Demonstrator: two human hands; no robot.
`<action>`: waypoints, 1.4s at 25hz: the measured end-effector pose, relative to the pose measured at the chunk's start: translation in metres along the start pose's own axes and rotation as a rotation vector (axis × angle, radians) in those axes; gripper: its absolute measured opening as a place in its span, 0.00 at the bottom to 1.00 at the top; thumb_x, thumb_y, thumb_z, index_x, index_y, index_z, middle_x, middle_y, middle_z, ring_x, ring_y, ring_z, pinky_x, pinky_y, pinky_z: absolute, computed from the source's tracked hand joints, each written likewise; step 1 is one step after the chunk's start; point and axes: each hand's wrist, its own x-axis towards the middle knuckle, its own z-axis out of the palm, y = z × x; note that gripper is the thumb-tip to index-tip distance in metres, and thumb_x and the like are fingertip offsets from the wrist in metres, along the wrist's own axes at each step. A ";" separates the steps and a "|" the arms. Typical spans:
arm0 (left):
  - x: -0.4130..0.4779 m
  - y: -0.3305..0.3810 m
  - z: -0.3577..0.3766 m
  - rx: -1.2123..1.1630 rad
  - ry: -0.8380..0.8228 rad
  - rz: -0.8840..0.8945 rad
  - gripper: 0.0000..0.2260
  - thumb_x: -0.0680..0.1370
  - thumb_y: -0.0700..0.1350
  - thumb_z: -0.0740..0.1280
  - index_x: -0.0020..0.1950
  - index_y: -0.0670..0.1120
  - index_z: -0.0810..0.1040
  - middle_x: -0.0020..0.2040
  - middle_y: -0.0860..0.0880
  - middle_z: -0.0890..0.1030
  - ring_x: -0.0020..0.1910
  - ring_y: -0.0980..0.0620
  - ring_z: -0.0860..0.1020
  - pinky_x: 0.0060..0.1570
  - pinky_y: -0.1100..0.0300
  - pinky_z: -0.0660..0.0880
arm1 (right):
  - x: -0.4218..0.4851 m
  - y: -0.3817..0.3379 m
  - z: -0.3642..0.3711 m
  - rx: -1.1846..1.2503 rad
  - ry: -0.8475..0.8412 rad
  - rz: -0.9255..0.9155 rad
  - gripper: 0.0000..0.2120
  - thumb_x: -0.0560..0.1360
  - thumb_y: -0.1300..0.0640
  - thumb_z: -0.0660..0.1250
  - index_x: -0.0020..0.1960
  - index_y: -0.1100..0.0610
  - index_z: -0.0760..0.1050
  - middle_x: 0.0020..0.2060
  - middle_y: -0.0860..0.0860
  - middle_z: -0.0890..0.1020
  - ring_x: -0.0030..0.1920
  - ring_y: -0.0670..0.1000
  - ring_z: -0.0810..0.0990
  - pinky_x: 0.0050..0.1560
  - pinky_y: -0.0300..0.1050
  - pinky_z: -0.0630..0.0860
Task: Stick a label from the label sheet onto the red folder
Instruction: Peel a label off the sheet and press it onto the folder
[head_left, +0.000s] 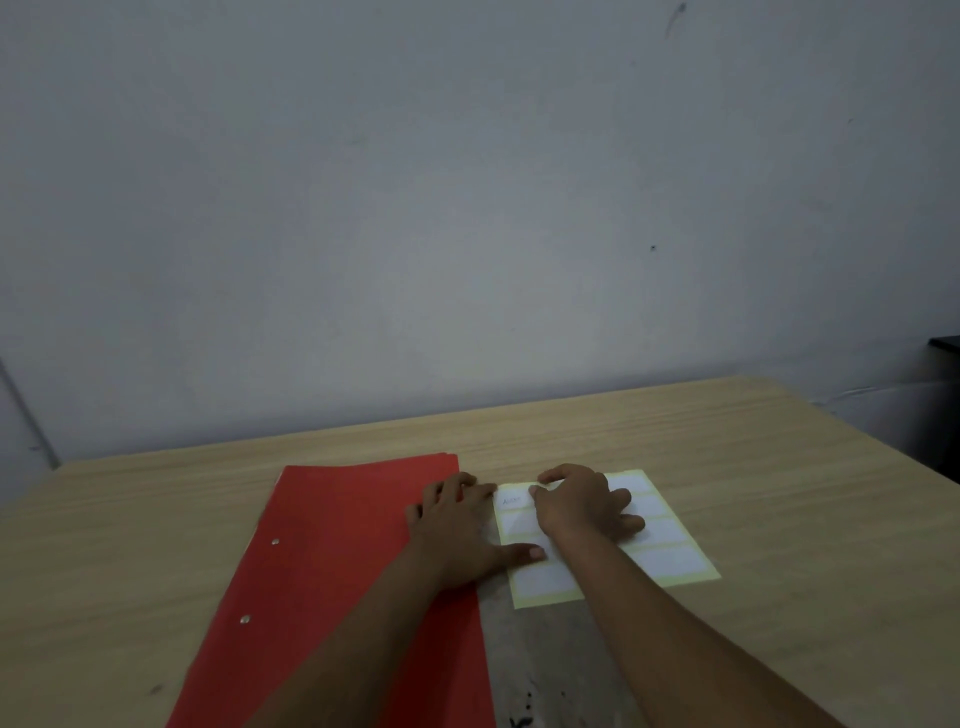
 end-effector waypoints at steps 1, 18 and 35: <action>0.000 0.000 0.000 0.000 -0.002 0.000 0.53 0.55 0.85 0.56 0.76 0.61 0.59 0.78 0.53 0.59 0.75 0.45 0.56 0.69 0.38 0.56 | -0.001 0.000 0.002 -0.007 0.020 0.007 0.05 0.73 0.42 0.71 0.44 0.42 0.81 0.54 0.46 0.77 0.61 0.56 0.68 0.57 0.57 0.59; 0.003 -0.001 0.005 0.000 -0.004 0.004 0.54 0.55 0.86 0.54 0.76 0.63 0.57 0.78 0.52 0.58 0.75 0.43 0.56 0.69 0.37 0.55 | 0.002 0.006 -0.006 0.201 -0.080 0.004 0.08 0.78 0.46 0.67 0.41 0.46 0.77 0.37 0.41 0.74 0.63 0.54 0.64 0.54 0.55 0.54; -0.005 0.005 -0.015 -0.098 0.155 -0.052 0.38 0.68 0.78 0.56 0.73 0.61 0.67 0.72 0.55 0.71 0.71 0.48 0.66 0.63 0.44 0.54 | -0.009 0.006 -0.027 0.506 0.007 -0.100 0.05 0.78 0.51 0.67 0.47 0.51 0.80 0.43 0.46 0.81 0.47 0.52 0.76 0.55 0.48 0.63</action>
